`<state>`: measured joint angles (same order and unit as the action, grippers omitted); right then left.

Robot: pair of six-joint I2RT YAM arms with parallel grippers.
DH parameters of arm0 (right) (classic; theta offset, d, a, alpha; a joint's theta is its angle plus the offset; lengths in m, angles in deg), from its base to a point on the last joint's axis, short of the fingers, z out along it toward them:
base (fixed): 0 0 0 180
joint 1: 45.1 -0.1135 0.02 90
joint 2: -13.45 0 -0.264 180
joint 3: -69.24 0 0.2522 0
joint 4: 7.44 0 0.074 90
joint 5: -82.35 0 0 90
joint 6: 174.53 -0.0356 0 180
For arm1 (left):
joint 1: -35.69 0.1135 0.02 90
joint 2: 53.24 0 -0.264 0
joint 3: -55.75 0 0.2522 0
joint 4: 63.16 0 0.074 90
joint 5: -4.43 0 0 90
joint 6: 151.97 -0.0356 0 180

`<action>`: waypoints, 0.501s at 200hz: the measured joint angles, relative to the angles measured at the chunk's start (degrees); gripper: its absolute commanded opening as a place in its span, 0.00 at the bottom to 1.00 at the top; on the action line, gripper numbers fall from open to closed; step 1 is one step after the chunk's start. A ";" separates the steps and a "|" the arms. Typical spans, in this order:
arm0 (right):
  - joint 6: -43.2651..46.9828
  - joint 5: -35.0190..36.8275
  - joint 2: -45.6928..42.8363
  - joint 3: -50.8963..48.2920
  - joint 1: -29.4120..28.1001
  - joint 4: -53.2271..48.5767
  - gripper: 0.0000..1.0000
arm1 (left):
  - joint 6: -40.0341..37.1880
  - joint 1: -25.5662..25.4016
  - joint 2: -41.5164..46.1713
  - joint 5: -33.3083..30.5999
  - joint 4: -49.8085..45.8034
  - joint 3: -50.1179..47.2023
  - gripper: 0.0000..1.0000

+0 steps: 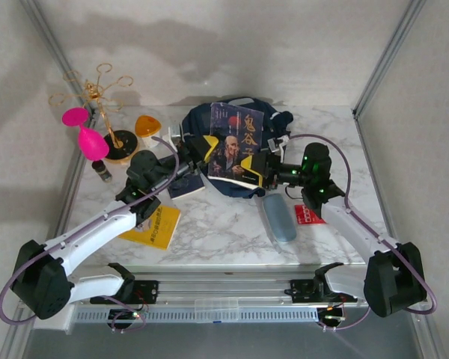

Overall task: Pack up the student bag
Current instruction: Pass the book.

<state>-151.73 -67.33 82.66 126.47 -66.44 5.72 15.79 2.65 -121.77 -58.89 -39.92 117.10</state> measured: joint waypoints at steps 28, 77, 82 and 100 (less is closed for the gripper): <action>-7.02 -1.31 0.00 -1.55 0.22 9.29 0.99 | 0.44 -0.52 -0.66 -1.14 1.27 0.04 0.00; -11.32 -2.08 -1.53 -1.68 2.47 13.40 0.73 | -5.55 -0.48 -0.59 -4.26 -8.66 1.57 0.00; -10.82 -2.10 -1.84 -1.68 2.73 12.98 0.69 | -6.36 -0.48 -0.55 -4.55 -9.90 1.75 0.00; -9.25 -2.10 -2.43 -1.68 3.10 10.86 0.60 | -8.63 -0.48 -0.55 -5.16 -13.33 2.12 0.00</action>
<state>-160.97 -69.43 80.23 124.79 -63.34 16.58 7.15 2.17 -122.32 -64.05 -53.26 119.22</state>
